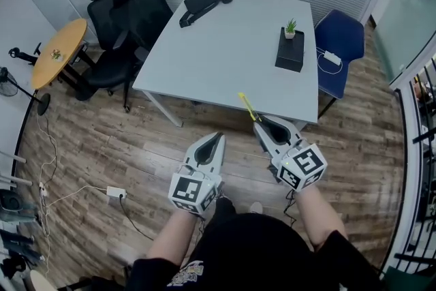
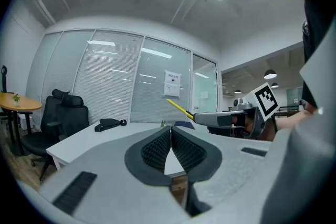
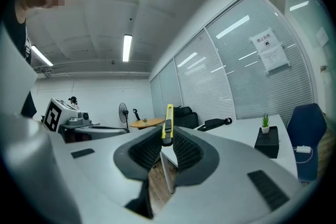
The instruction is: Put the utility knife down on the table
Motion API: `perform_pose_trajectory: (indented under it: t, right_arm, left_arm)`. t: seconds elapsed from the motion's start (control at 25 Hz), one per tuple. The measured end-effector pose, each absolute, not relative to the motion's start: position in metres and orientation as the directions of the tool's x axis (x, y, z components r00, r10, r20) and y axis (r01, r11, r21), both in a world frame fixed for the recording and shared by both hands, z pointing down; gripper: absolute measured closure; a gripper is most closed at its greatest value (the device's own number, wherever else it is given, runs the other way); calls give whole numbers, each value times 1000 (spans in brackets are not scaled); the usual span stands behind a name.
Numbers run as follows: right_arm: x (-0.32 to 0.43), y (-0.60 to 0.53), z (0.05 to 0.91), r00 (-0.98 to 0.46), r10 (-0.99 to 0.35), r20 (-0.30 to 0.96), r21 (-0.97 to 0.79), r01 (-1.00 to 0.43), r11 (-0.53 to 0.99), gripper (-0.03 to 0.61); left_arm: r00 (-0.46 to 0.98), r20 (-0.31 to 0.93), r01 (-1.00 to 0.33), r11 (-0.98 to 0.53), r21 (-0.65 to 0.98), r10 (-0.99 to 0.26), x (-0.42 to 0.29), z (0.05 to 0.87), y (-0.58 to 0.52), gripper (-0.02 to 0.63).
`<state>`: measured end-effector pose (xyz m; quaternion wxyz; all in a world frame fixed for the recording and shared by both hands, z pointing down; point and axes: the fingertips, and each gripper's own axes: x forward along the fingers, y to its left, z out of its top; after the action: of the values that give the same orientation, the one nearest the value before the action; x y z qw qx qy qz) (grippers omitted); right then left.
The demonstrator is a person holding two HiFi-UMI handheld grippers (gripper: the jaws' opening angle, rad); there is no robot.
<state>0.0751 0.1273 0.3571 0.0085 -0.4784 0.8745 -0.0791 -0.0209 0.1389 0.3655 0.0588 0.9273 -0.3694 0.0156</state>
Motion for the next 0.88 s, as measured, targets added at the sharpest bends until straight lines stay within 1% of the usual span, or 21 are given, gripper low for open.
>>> perform_pose_trajectory:
  t: [0.36,0.88]
  right_arm:
    - [47,66,363,-528,-845,91,-151,-846,512,509]
    - [16,-10,363,-470,-879,79,-142,-878,457,509]
  left_arm:
    - [736,73,-676,-725,133,-673,-50,373,76,607]
    - [798,67,-603,-790,112,-599,-72,372,7,607]
